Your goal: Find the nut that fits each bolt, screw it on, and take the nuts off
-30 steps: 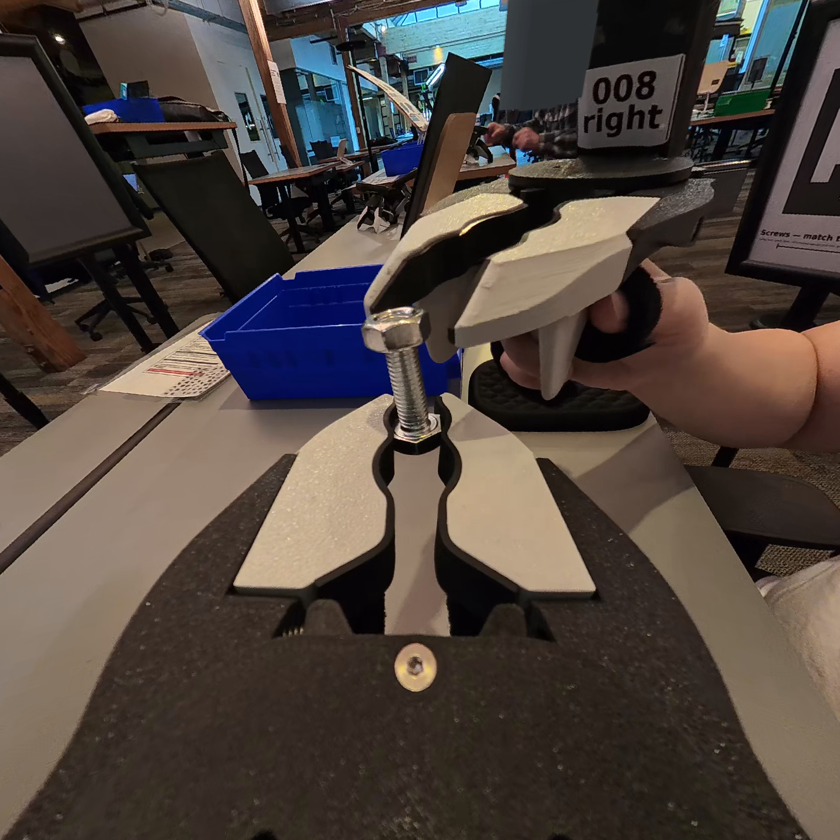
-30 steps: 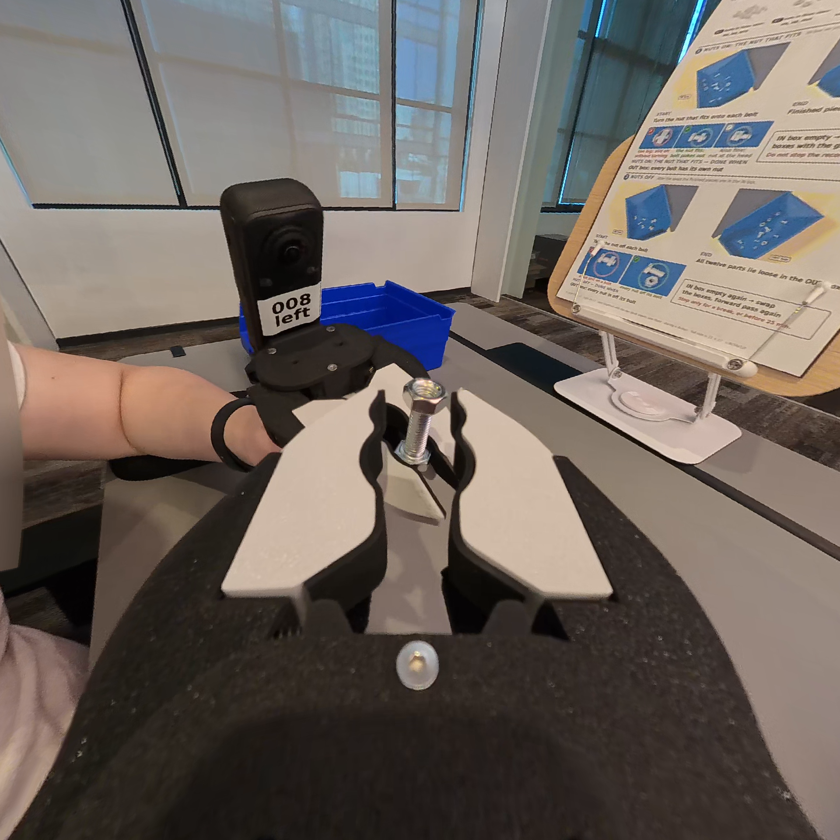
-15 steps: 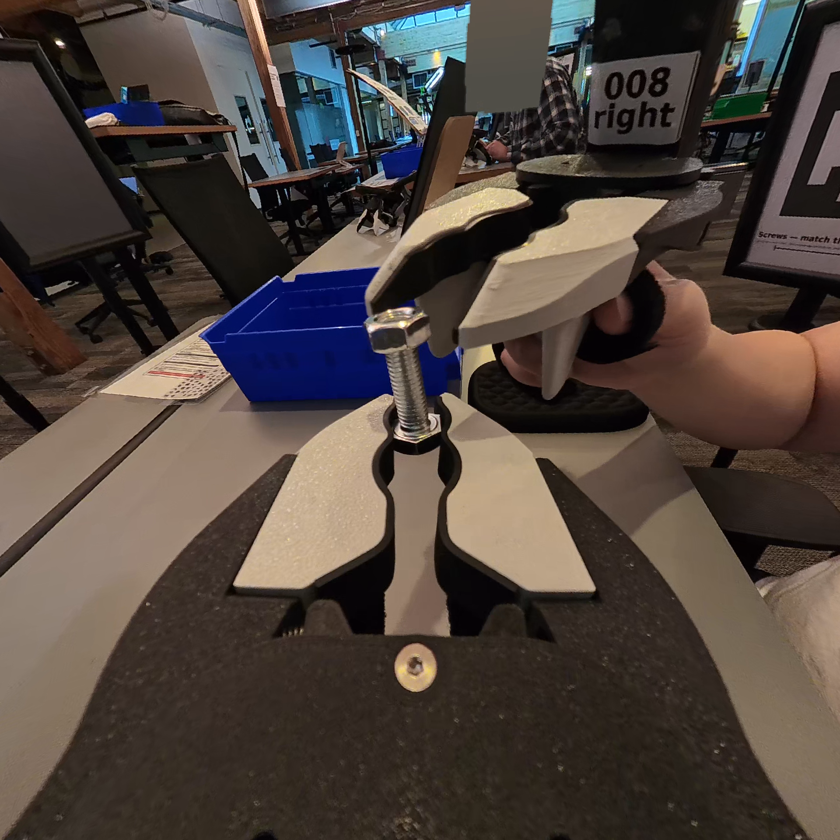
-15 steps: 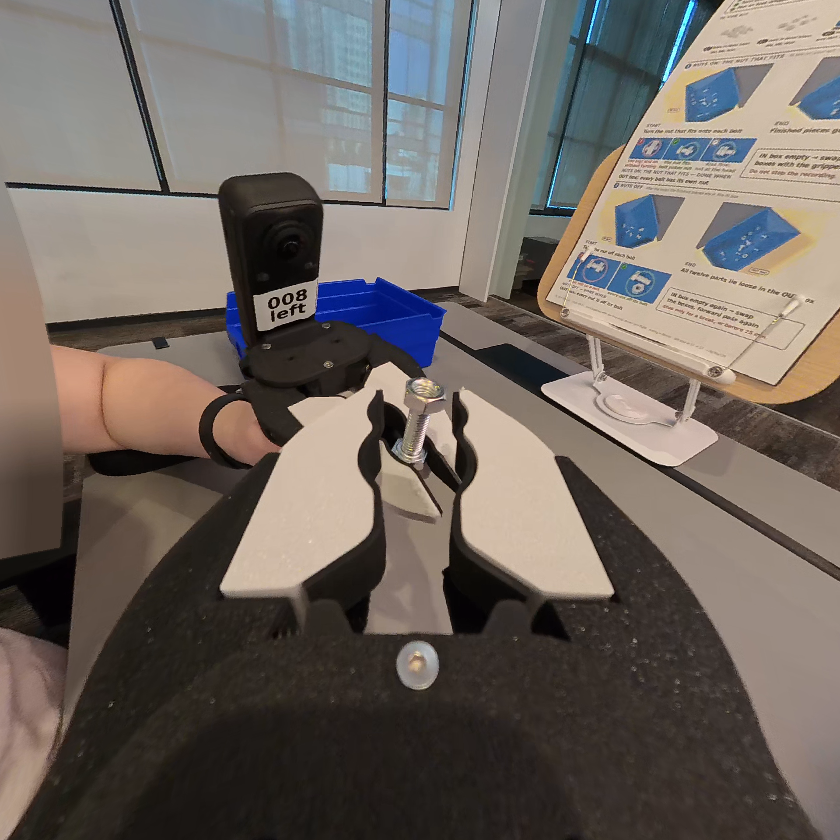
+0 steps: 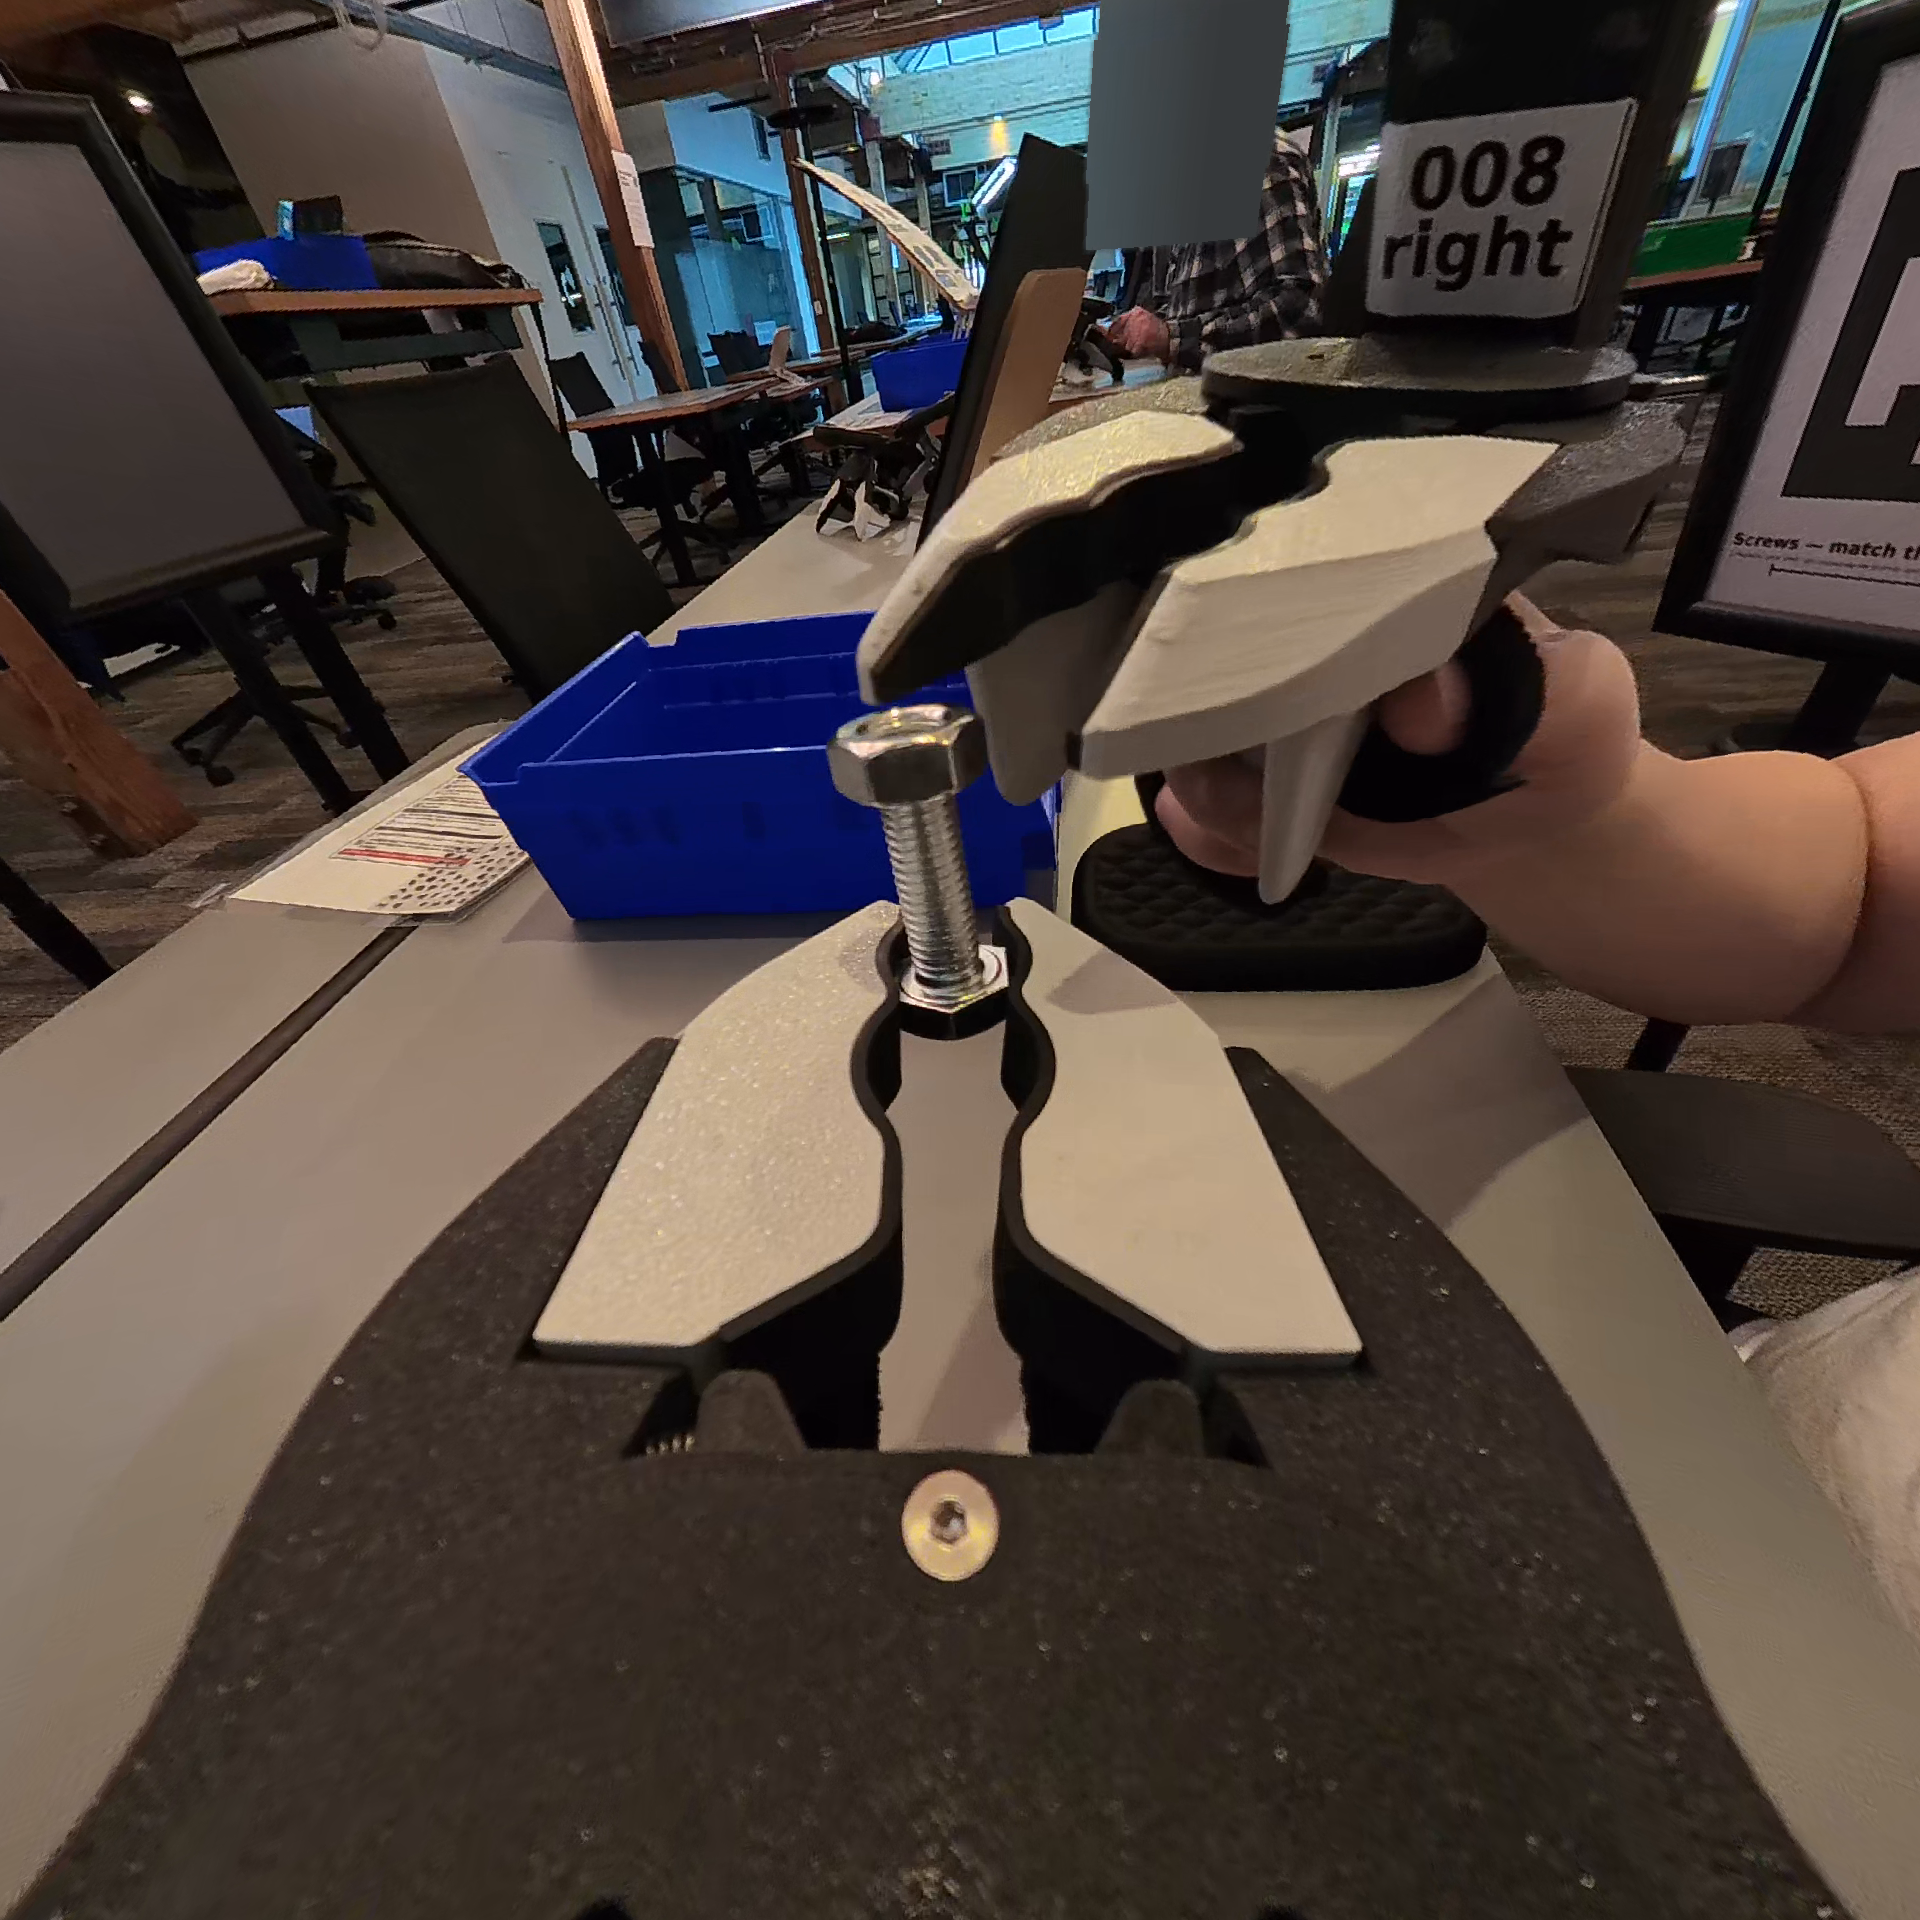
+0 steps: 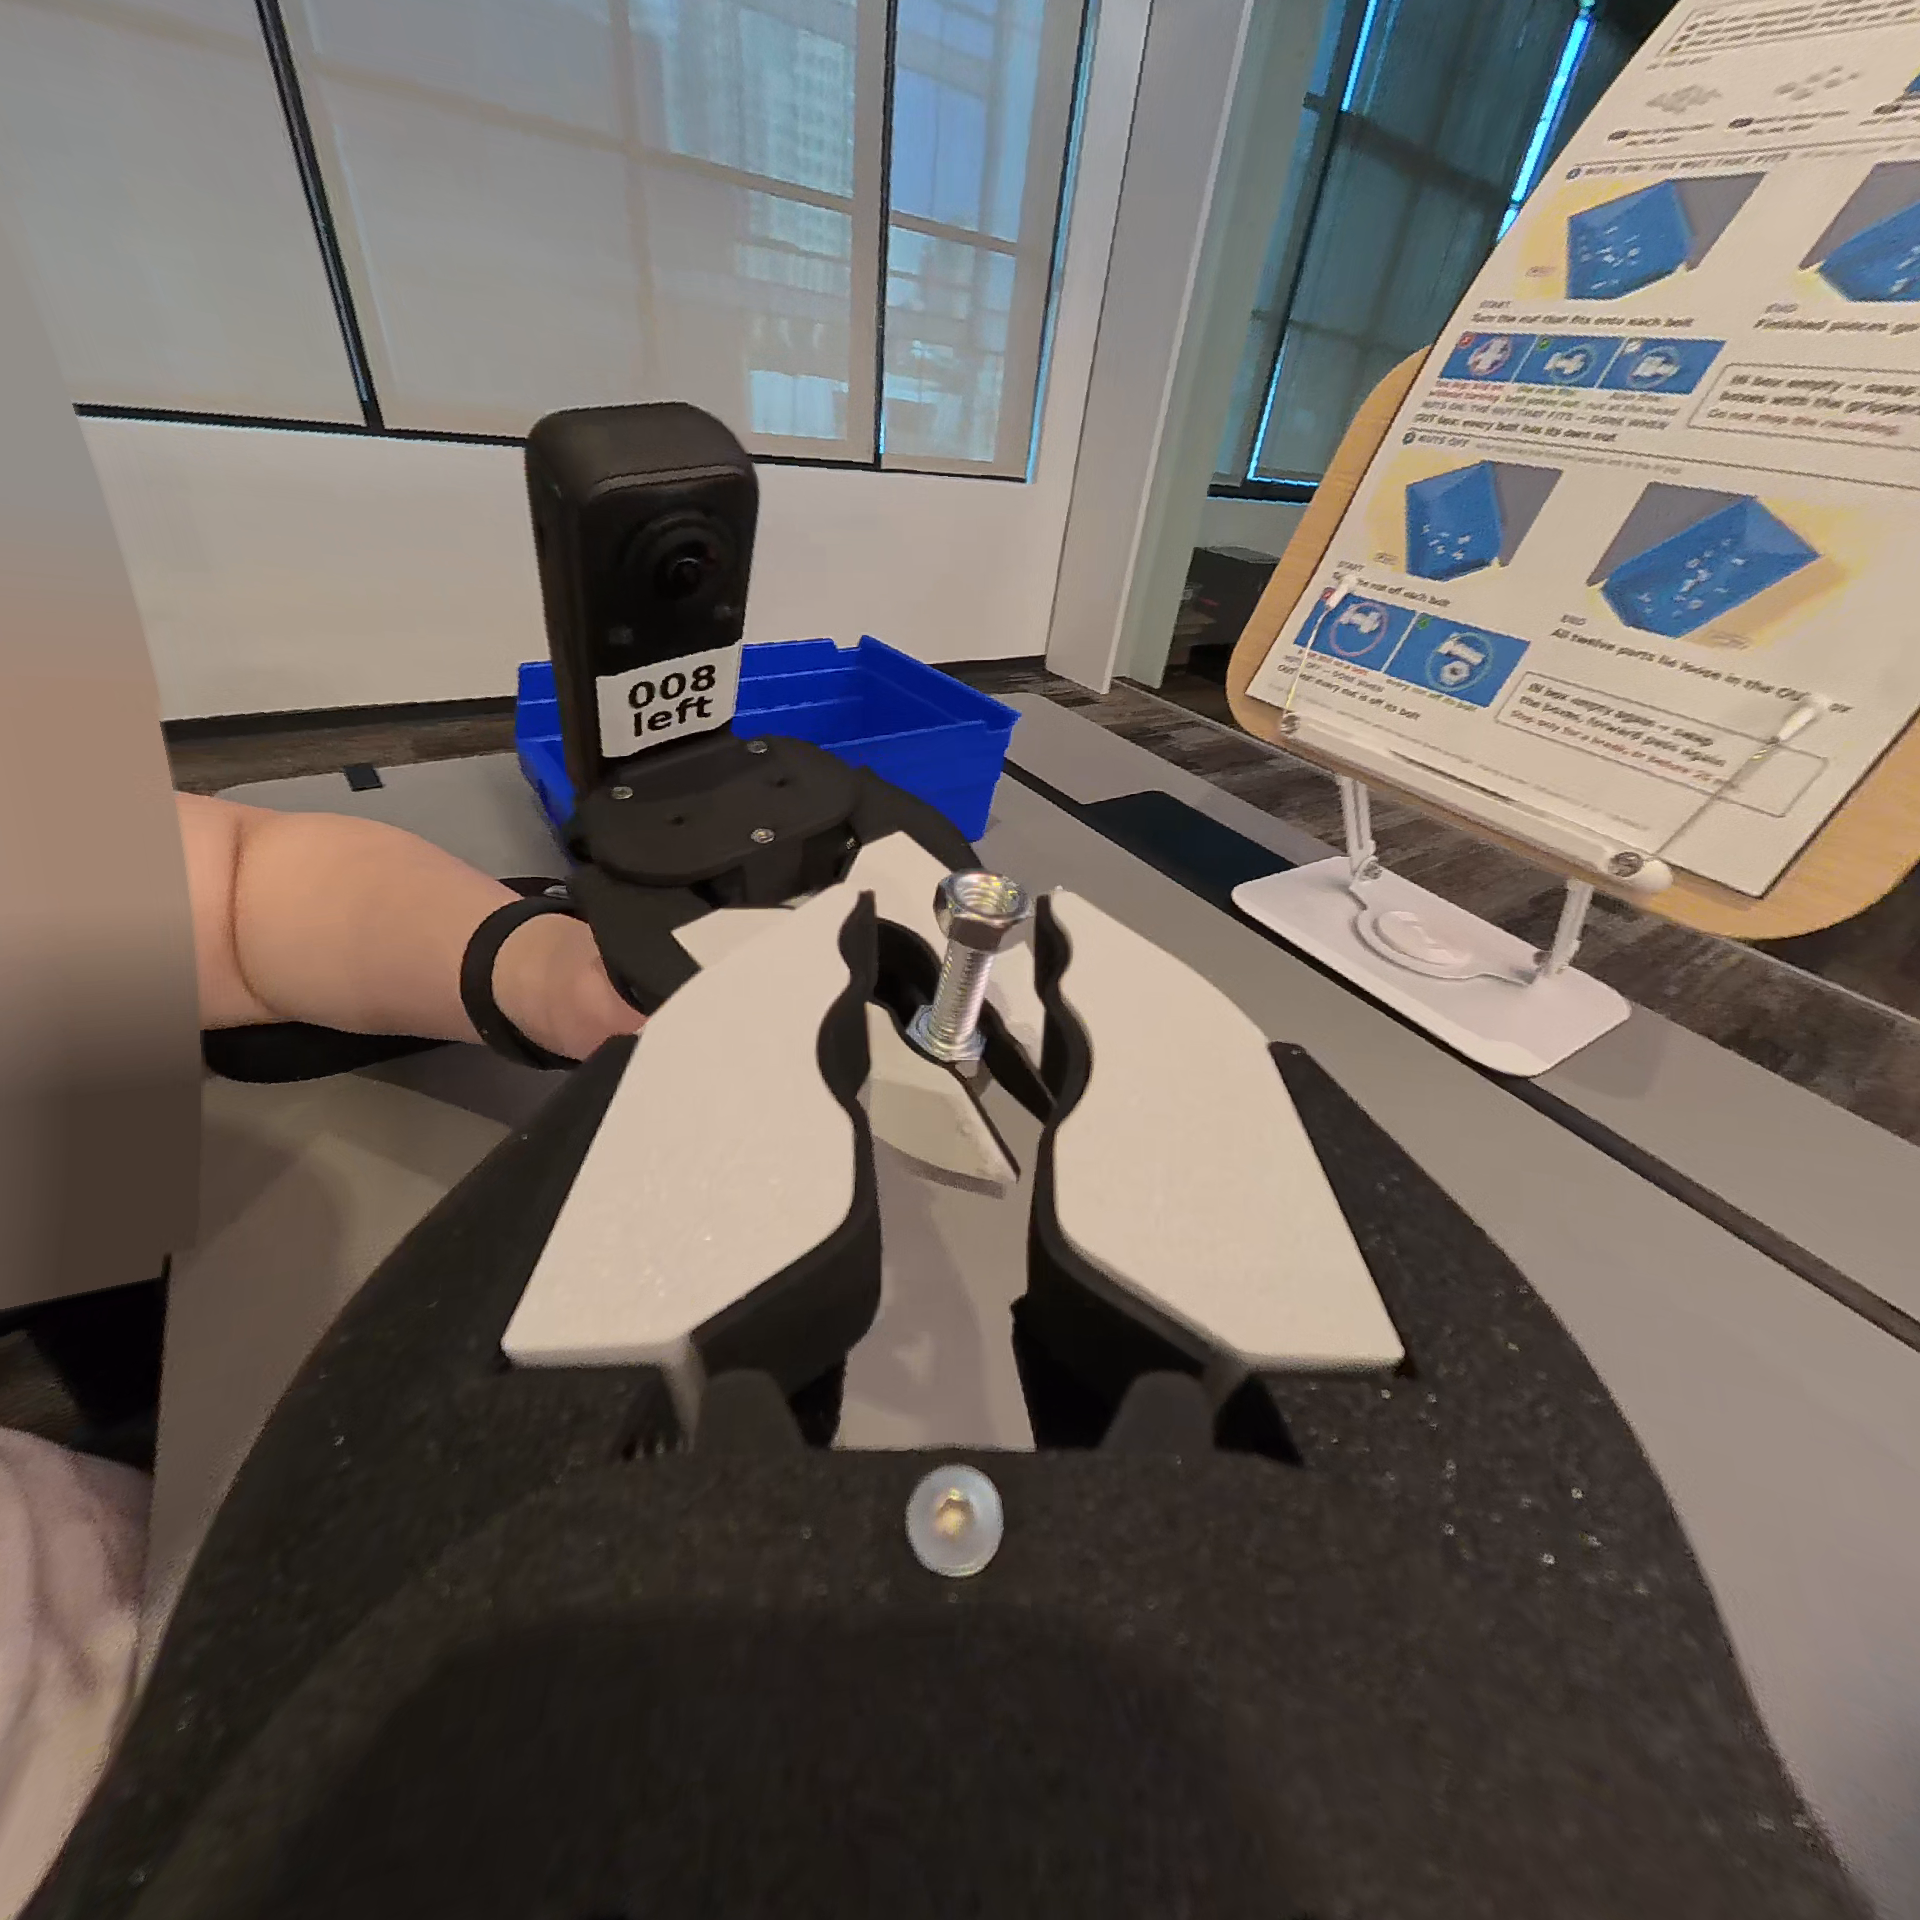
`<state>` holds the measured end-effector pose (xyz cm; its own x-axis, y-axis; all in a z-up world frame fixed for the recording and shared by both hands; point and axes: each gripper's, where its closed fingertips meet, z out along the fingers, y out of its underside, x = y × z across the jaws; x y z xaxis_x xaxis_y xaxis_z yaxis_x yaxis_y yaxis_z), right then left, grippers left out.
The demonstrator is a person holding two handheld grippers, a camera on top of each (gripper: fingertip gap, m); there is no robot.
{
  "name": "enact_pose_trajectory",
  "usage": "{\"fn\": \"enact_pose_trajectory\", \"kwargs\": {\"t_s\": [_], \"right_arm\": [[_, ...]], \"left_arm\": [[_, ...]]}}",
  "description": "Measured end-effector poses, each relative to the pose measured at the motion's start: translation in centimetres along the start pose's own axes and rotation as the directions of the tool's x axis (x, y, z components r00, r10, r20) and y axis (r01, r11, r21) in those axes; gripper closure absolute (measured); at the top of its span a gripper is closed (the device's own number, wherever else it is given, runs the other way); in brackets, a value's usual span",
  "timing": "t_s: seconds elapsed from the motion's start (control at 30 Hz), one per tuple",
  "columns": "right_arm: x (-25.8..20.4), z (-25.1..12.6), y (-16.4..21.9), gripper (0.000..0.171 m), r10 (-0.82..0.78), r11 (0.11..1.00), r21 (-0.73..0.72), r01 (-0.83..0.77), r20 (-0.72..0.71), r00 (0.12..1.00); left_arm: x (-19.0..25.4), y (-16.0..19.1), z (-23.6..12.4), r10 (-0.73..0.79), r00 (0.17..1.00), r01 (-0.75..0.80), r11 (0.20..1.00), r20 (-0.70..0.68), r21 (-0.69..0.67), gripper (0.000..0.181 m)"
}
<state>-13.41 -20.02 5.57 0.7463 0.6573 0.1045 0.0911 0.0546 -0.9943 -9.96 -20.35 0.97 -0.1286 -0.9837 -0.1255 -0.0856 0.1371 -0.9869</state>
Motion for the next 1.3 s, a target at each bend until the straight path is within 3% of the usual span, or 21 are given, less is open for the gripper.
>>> {"fn": "enact_pose_trajectory", "kwargs": {"t_s": [0.6, 0.9, 1.07, 1.17, 1.3], "right_arm": [[-0.1, 0.4, 0.4, 0.14, 0.048, 0.999, -0.014, -0.047, 0.05, 0.998], [0.6, -0.4, 0.1, 0.141, 0.0, 1.0, 0.005, 0.0, -0.017, 1.0], [-0.1, 0.7, 0.4, 0.138, 0.066, 0.998, -0.013, -0.065, 0.07, 0.995], [-0.3, 0.4, 0.6, 0.136, 0.047, 0.999, -0.019, -0.047, 0.044, 0.998], [-0.7, -0.3, 0.6, 0.142, 0.034, 0.999, -0.024, -0.033, 0.031, 0.999]], "left_arm": [[-0.1, 0.0, -0.1, -0.008, 1.0, 0.008, 1.0, 0.001, 0.001, 0.167], [-0.2, 0.1, -0.1, -0.016, 1.0, 0.016, 1.0, 0.0, 0.001, 0.167], [0.0, 0.0, -0.1, -0.01, 1.0, 0.01, 1.0, 0.0, 0.001, 0.167], [-0.3, 0.0, -0.2, -0.014, 1.0, 0.014, 1.0, 0.006, 0.002, 0.167], [-0.5, 0.0, -0.2, -0.025, 1.0, 0.025, 1.0, 0.006, 0.006, 0.167]]}}
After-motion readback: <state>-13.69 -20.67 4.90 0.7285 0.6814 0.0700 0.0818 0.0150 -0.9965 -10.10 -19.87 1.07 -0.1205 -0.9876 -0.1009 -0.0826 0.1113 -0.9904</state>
